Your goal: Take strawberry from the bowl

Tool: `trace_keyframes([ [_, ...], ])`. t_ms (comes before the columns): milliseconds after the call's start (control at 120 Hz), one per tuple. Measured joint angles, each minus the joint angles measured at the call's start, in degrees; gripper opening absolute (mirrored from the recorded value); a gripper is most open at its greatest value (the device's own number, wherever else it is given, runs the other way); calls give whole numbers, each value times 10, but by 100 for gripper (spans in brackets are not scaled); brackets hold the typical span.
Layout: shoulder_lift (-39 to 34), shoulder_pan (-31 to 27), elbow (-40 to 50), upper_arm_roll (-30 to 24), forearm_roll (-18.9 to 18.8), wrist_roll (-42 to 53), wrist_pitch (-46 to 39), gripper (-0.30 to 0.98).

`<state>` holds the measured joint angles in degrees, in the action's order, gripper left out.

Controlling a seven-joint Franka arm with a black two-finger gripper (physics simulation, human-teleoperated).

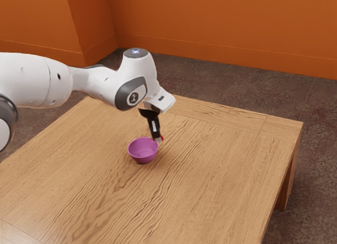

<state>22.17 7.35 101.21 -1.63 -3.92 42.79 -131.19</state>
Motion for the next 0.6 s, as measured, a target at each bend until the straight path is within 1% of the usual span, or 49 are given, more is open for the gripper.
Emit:
trace_keyframes([
  [58, 11, 12, -16, -31, -1, -4, 3, 3],
  [117, 34, 20, -25, -49, -1, -8, 3, 3],
  [242, 80, 23, -29, -57, -2, -16, -1, 3],
  [333, 91, 23, -32, -58, -3, -20, -6, 3],
  [350, 92, 23, -32, -58, -3, -21, -6, 5],
  [467, 93, 23, -34, -58, 4, -20, -6, 29],
  [533, 87, 27, -33, -58, 7, -20, -6, 40],
  [567, 74, 28, -30, -58, 7, -23, -3, 44],
  [600, 41, 29, -23, -58, 8, -32, 12, 48],
])
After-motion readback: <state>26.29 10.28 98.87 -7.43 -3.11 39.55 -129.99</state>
